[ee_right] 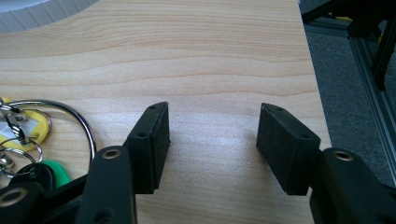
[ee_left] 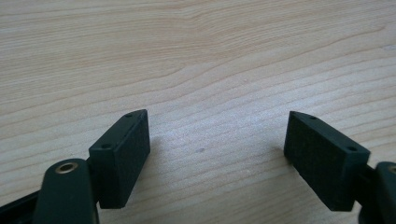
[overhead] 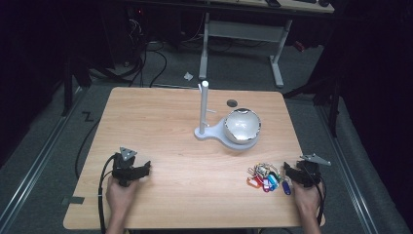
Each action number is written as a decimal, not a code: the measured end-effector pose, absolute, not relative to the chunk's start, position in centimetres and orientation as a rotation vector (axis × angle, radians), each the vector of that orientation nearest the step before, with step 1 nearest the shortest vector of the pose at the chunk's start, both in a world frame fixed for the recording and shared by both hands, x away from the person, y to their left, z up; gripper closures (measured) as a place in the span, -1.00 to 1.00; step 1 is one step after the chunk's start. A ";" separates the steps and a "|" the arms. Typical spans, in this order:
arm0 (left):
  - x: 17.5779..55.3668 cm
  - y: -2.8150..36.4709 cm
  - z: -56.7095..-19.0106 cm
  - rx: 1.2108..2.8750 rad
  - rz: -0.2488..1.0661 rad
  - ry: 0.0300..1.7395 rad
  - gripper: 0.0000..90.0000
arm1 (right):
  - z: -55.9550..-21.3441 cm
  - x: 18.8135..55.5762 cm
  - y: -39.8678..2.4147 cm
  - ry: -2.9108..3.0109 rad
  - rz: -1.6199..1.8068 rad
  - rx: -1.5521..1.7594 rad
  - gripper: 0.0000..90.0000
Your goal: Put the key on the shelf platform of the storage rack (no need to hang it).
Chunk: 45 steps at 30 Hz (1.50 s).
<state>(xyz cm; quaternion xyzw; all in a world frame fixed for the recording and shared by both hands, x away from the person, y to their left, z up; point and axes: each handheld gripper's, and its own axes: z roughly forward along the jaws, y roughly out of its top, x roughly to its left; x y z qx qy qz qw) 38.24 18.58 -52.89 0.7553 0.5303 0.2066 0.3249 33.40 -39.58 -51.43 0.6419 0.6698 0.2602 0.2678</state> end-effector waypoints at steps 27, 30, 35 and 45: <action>38.2 18.6 -52.9 1.981 0.542 1.390 -0.49 | -48.6 31.2 -37.2 1.863 0.822 1.620 0.07; 38.2 18.6 -52.9 1.980 0.542 1.390 -0.49 | -48.4 31.1 -36.4 1.891 0.841 1.588 0.07; 38.2 18.6 -52.9 1.981 0.541 1.390 -0.49 | -48.1 30.9 -35.1 1.932 0.864 1.543 0.06; 38.2 18.6 -52.9 1.980 0.541 1.391 -0.49 | -48.4 30.8 -32.9 2.025 0.877 1.483 0.05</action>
